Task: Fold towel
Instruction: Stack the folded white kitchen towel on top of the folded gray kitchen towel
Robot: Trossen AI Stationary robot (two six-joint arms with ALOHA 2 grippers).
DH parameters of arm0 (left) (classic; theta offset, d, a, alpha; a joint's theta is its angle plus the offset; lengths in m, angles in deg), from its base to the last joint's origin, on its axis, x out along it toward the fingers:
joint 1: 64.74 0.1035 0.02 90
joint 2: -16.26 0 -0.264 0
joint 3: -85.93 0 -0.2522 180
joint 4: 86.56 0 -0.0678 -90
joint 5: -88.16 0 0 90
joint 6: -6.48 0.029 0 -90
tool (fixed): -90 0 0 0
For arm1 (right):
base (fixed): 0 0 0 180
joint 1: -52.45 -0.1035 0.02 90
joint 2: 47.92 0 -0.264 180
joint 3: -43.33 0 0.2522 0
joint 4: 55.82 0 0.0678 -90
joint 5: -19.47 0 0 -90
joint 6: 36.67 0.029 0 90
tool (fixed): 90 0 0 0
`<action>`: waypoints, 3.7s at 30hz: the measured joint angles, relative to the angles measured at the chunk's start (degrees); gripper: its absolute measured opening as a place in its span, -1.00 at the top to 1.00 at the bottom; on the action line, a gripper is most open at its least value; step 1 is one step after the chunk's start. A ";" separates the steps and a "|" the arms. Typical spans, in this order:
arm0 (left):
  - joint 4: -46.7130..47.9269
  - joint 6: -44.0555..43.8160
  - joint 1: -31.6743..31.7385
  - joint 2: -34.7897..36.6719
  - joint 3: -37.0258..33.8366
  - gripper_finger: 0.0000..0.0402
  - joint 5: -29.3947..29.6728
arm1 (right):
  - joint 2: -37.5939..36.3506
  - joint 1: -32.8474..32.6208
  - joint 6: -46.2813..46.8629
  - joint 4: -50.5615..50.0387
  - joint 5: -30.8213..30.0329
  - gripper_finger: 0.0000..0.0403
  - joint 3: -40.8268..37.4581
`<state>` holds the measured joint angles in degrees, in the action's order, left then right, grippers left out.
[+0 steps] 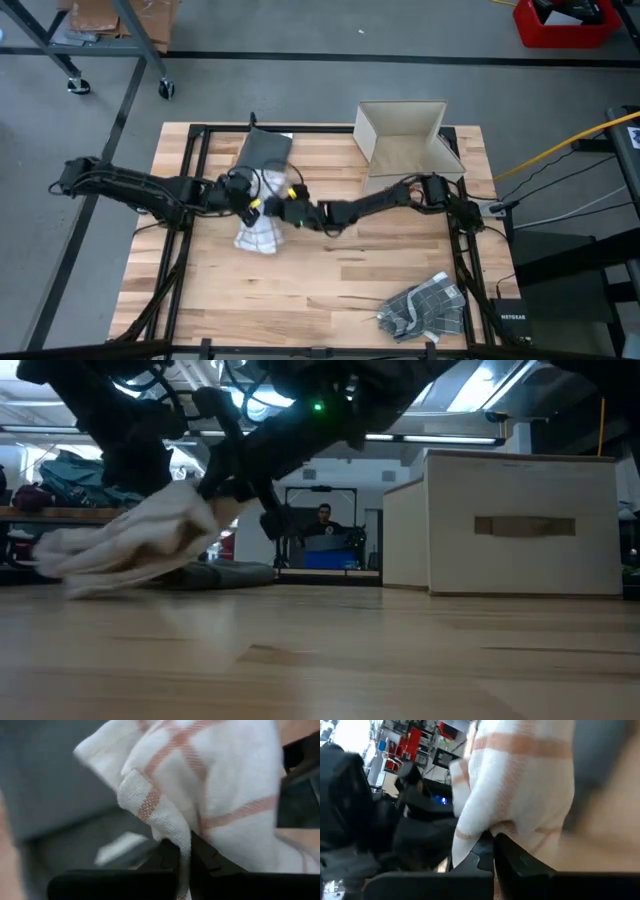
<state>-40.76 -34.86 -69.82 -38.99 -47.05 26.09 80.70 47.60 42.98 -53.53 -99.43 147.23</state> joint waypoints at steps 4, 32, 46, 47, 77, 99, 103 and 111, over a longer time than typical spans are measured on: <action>0.34 7.58 7.20 3.65 0.00 0.99 0.74 | -0.21 4.05 -2.45 -1.11 2.30 0.98 2.15; -13.37 46.43 43.69 0.27 0.07 0.99 -8.77 | 10.61 13.30 -0.91 -5.11 3.10 0.97 17.17; -22.74 48.85 46.88 -16.49 0.07 0.62 -9.79 | 10.61 14.69 -3.48 -10.38 4.89 0.94 17.17; -23.62 48.91 46.88 -17.43 0.07 0.58 -9.77 | 10.61 14.94 -4.65 -10.32 6.43 0.90 17.17; -13.66 44.45 51.33 -2.97 0.07 0.43 -20.48 | 10.53 8.44 -26.18 -8.02 9.02 0.08 17.17; 0.68 39.82 46.59 -3.25 0.04 0.91 -29.00 | 10.48 16.17 -12.52 -20.61 16.47 0.08 17.15; 0.66 39.80 46.59 -5.23 0.04 0.96 -28.83 | 10.48 15.59 -10.44 -29.79 17.50 0.08 17.15; 0.77 38.90 46.61 -9.38 0.04 1.00 -25.61 | 10.48 14.94 -10.90 -25.30 14.19 0.08 17.15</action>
<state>-39.99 4.04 -23.20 -48.36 -47.01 0.47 91.19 62.54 32.08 -78.83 -85.24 164.38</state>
